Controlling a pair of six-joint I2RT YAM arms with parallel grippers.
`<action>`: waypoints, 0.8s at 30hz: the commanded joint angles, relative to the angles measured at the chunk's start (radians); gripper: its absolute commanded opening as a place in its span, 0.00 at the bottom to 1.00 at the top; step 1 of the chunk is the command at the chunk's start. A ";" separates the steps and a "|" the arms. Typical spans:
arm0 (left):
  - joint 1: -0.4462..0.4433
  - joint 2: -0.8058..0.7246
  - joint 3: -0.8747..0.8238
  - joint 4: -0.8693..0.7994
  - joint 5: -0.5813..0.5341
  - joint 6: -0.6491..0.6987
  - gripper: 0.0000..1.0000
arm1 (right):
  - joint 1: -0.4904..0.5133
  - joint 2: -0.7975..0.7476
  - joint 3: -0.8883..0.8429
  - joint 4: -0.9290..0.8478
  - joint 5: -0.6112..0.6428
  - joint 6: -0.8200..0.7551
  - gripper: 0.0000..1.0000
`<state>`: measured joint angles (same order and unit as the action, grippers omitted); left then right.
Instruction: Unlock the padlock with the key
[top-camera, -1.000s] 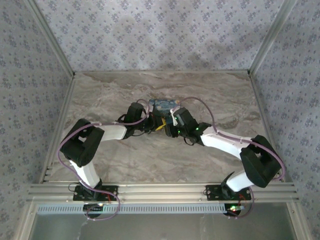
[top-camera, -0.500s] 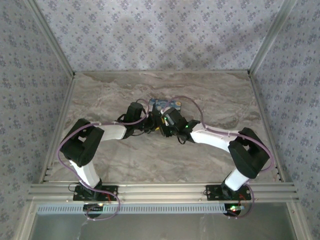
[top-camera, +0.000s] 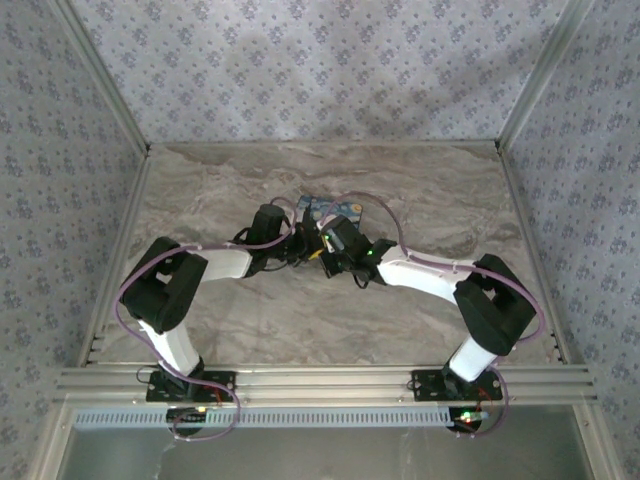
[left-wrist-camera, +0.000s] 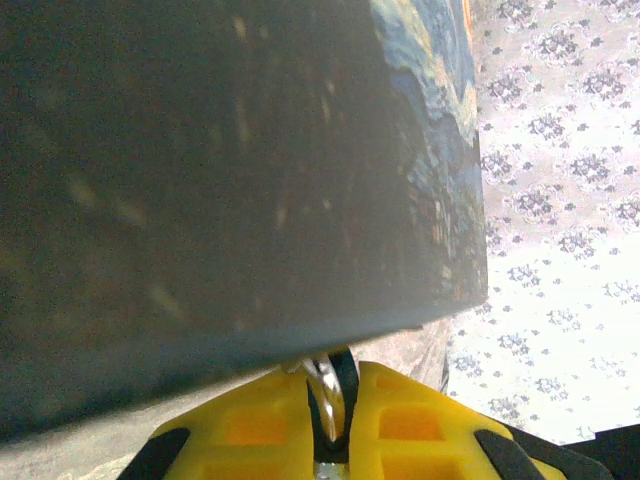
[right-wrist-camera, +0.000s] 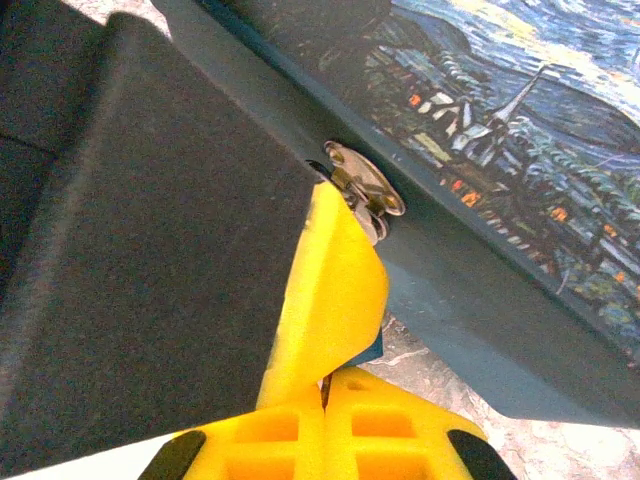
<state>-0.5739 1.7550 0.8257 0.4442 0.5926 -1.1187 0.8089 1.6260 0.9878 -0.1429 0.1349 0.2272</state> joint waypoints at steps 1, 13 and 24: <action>-0.004 -0.035 0.015 0.044 0.047 0.003 0.00 | -0.013 0.003 0.006 0.017 -0.018 0.029 0.00; -0.004 -0.017 -0.036 -0.042 -0.010 0.073 0.08 | -0.034 -0.097 -0.100 0.040 -0.066 0.072 0.33; -0.008 -0.033 -0.076 -0.085 -0.046 0.099 0.31 | -0.031 -0.098 -0.147 0.069 -0.065 0.138 0.33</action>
<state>-0.5781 1.7542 0.7654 0.3904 0.5526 -1.0344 0.7765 1.5421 0.8536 -0.0841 0.0647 0.3294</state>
